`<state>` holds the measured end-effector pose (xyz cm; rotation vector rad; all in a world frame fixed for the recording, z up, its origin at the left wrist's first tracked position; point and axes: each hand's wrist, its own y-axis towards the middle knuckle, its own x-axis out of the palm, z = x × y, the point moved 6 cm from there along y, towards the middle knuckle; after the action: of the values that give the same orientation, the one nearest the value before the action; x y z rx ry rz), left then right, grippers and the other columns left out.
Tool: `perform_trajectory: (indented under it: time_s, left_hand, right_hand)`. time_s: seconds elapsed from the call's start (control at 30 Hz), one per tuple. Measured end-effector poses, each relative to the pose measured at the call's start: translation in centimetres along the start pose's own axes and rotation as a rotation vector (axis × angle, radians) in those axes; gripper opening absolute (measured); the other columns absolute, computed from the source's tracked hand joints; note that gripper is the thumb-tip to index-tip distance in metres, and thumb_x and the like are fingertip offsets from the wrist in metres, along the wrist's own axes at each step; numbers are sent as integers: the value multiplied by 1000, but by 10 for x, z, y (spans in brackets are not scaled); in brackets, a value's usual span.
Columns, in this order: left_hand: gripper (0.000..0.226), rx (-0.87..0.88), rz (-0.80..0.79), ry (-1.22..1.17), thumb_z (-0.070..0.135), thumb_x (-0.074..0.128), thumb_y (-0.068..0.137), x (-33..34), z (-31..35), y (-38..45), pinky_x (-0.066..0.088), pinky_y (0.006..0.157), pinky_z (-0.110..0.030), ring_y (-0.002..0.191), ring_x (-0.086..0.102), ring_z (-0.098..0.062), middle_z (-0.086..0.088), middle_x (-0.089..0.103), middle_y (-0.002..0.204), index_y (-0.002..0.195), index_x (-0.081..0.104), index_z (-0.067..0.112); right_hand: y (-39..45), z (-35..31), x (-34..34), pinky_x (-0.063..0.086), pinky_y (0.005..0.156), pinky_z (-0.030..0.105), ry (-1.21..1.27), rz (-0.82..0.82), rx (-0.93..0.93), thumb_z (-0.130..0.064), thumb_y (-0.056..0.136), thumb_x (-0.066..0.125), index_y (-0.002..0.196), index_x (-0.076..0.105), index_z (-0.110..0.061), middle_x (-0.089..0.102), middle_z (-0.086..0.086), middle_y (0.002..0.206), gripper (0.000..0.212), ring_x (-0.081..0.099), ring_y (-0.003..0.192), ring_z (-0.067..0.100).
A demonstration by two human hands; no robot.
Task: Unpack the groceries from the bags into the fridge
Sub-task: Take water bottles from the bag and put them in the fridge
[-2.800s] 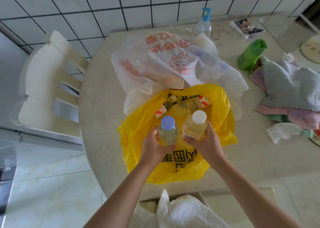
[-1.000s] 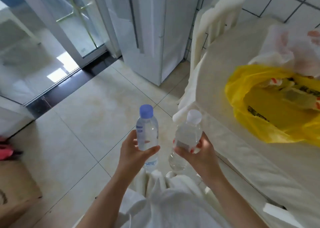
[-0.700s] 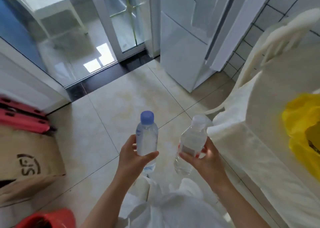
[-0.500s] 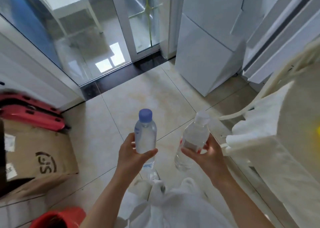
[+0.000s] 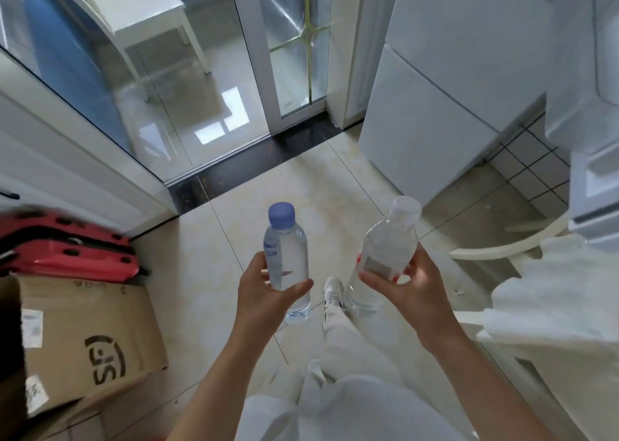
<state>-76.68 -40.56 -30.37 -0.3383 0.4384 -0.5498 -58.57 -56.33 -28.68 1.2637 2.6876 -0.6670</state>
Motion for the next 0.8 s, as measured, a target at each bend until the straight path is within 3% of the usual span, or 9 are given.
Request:
perform_trajectory:
  time_s: [0.17,0.43,0.8]
  left_hand:
    - [58,44,-28,2,17,87,65,19,50,74,47,68,-14,92,58,-7,11,63,102,110,55,33]
    - [58,119,-58,29,20,88,64,48,133,188,49,70,-16,94,59,-11,10,63,102,111,55,31]
    - [51,195,-227,37,6,87,63,99,230,327,48,61,-8,73,59,8,15,68,88,100,62,29]
  right_hand:
    - [74,-37,6,46,65,6,-5,-14,-28,-20,62,88,116,52,-29,62,-16,106,65,57,96,0]
    - [189,-95,1,45,71,14,-20,8,-40,-26,61,88,115,52,-30,62,-17,104,65,57,95,0]
    - [313,-143,-19,49,65,14,66,198,6,-20,61,89,111,56,-26,66,-11,100,60,61,91,4]
